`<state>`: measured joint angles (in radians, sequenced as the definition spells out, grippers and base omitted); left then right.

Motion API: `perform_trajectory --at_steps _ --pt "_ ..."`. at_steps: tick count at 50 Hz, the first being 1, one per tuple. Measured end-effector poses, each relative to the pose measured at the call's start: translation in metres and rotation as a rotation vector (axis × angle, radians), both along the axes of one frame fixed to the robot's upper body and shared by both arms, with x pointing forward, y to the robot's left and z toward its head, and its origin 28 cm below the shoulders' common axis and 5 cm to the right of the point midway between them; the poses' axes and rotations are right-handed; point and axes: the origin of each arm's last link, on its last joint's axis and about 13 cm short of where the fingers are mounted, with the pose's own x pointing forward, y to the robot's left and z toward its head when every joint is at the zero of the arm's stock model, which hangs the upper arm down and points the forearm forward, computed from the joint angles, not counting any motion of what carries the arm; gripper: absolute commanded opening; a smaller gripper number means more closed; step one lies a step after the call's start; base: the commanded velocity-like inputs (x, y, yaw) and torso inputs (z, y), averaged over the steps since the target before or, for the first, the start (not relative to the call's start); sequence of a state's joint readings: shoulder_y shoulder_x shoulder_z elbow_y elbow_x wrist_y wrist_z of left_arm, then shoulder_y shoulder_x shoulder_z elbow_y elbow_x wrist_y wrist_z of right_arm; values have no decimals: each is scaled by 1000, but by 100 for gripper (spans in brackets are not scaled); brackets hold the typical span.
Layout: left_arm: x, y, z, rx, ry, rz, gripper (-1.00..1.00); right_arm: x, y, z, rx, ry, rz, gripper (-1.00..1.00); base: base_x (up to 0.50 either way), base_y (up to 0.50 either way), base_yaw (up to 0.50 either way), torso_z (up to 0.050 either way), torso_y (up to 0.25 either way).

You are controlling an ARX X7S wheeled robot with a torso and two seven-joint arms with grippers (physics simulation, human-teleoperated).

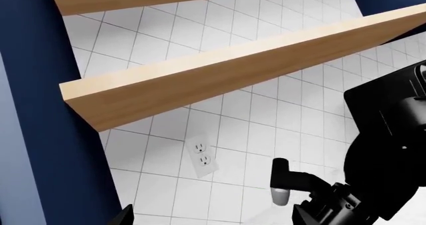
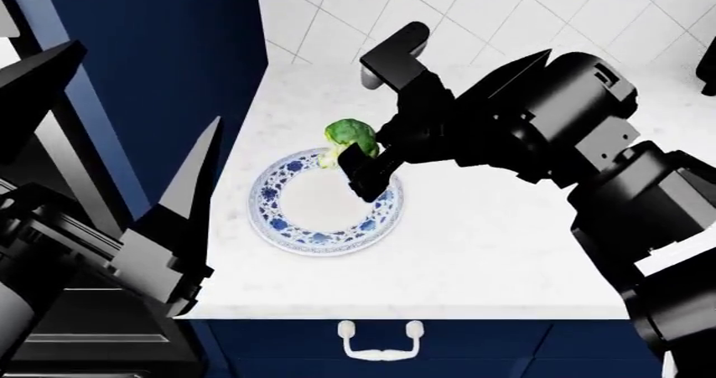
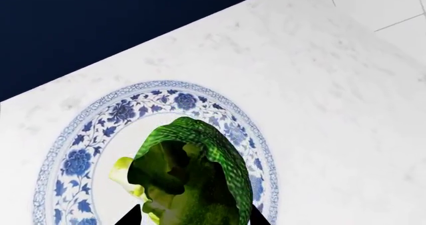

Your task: Pick the broccoli from the top rack in the oven and place it on the plate on the counter.

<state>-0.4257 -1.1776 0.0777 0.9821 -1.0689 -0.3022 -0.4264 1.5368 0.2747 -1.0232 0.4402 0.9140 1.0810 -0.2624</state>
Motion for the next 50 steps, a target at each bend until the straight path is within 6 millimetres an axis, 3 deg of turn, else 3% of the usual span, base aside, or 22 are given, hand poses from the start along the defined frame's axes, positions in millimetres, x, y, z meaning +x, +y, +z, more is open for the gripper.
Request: perform_trajectory --at_steps 50 --pt "0 0 0 0 -3 2 100 19 15 -18 -29 74 15 -100 0 0 0 0 0"
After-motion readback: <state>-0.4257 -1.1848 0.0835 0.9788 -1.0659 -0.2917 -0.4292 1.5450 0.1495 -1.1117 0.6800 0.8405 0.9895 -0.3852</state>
